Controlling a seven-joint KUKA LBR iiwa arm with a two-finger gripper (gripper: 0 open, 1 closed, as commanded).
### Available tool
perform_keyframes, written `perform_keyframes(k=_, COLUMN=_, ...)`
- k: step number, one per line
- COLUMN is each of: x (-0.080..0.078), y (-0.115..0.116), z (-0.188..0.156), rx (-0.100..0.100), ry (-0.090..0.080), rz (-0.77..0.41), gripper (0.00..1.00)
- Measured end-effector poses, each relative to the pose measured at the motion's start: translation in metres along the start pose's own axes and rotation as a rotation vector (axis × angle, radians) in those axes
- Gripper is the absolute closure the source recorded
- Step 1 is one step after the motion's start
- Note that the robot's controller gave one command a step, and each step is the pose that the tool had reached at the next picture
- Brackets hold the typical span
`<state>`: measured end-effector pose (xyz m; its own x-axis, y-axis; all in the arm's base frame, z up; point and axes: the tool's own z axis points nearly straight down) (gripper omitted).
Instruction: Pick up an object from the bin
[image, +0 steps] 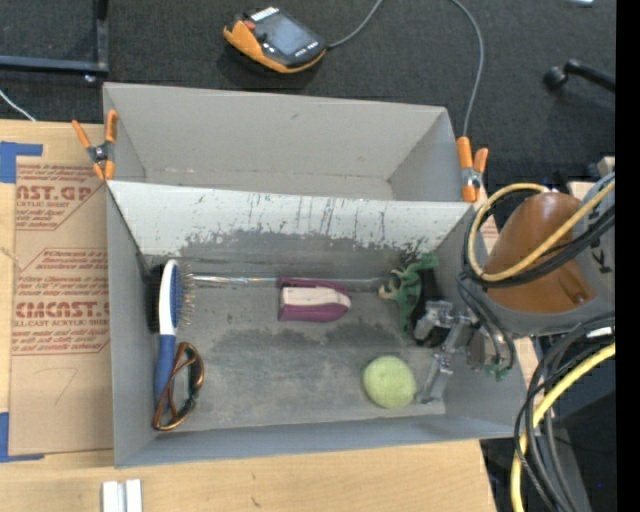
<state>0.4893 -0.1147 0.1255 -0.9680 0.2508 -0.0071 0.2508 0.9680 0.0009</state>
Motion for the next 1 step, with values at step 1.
perform_keyframes(k=1, x=0.0139, y=0.0168, z=0.0268, rx=-0.001, ry=0.012, rz=-0.321, gripper=0.0)
